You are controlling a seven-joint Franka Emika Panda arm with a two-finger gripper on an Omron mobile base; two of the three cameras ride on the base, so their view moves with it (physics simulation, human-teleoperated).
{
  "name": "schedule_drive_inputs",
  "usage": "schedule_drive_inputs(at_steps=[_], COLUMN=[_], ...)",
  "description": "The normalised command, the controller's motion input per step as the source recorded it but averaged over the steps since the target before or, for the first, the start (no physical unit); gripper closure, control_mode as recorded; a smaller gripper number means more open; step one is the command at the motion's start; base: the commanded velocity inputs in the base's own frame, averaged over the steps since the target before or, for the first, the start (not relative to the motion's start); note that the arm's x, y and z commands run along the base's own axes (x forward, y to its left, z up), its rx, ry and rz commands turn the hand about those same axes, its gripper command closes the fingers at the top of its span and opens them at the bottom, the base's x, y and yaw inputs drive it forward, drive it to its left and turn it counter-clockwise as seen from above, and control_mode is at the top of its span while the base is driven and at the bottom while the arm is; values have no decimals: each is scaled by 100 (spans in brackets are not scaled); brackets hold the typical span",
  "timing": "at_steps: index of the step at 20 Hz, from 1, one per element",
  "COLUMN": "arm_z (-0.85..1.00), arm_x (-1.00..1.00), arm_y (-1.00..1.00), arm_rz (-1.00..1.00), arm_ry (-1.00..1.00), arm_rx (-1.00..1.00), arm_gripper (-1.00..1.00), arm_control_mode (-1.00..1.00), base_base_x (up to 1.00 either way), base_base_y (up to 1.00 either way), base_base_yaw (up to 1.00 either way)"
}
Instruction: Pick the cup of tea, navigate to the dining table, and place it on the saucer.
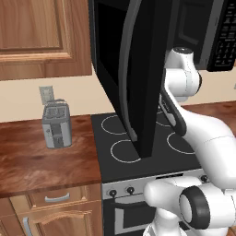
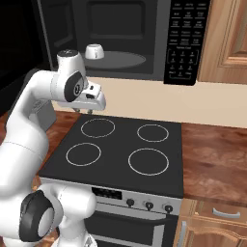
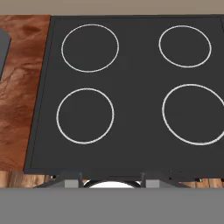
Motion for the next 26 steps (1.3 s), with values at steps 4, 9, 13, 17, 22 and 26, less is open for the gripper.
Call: schedule_drive_inputs(at_steps=[4,9,13,17,22,26], arm_z=[0,39,69,76,68,34], arm_x=[-2,-6,-1,0,7,27], arm_y=[0,0,0,0,0,0], arm_rz=[9,6,5,5,10,10], arm_ry=[-9,-25,-27,-16,-13,-15], arm_rx=[0,0,0,0,0,0], arm_gripper=[-100,-100,-100,-100,-100,-100], arm_control_mode=[-100,-100,-100,-100,-100,-100], base_base_x=[0,0,0,0,0,0], base_base_y=[0,0,0,0,0,0], base_base_yaw=[0,0,0,0,0,0])
